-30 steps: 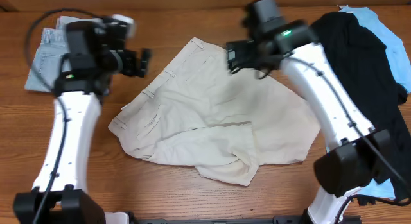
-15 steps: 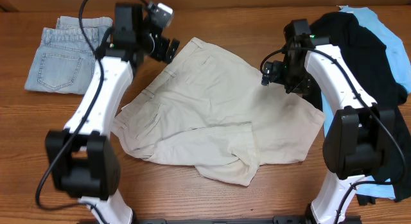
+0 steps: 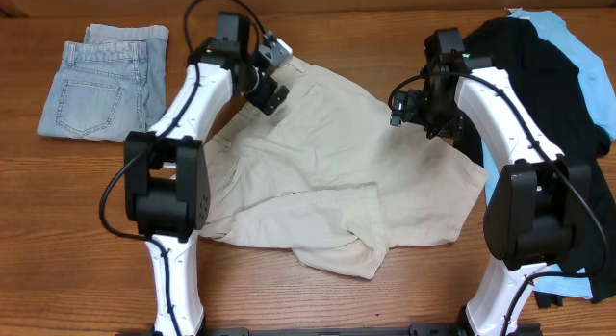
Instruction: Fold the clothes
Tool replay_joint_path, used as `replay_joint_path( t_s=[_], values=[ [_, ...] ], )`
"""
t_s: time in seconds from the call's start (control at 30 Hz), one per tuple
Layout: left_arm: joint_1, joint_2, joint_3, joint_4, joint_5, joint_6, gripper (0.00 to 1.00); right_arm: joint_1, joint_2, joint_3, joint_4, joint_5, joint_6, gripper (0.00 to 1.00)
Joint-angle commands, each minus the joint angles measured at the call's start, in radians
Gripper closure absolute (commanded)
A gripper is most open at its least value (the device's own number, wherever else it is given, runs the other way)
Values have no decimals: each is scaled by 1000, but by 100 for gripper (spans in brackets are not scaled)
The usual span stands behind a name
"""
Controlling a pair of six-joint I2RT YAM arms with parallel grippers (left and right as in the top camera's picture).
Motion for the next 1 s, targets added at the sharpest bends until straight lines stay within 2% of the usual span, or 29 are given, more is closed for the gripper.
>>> replay_joint_path(
  t_s=[0.0,0.1,0.23,0.57,0.8,0.97],
  values=[
    [-2,50,31,-6,19,34,1,0,-14,5,8,14,-5,5],
    [-2,75,31,-10,17,27,2,0,-14,5,11,14,-5,5],
    [-2,105,31,-8,-56,-43,1,0,-14,5,14,14,-5,5],
    [30,219,31,-20,-472,-372,0,0,-14,5,30,14,-5,5],
    [153,231,32,-120,-445,-559,0,0,-14,5,74,18,-5,5],
    [235,231,32,-228,-397,-641,0,-1,-14,-4,157,111,-5,5]
  ],
)
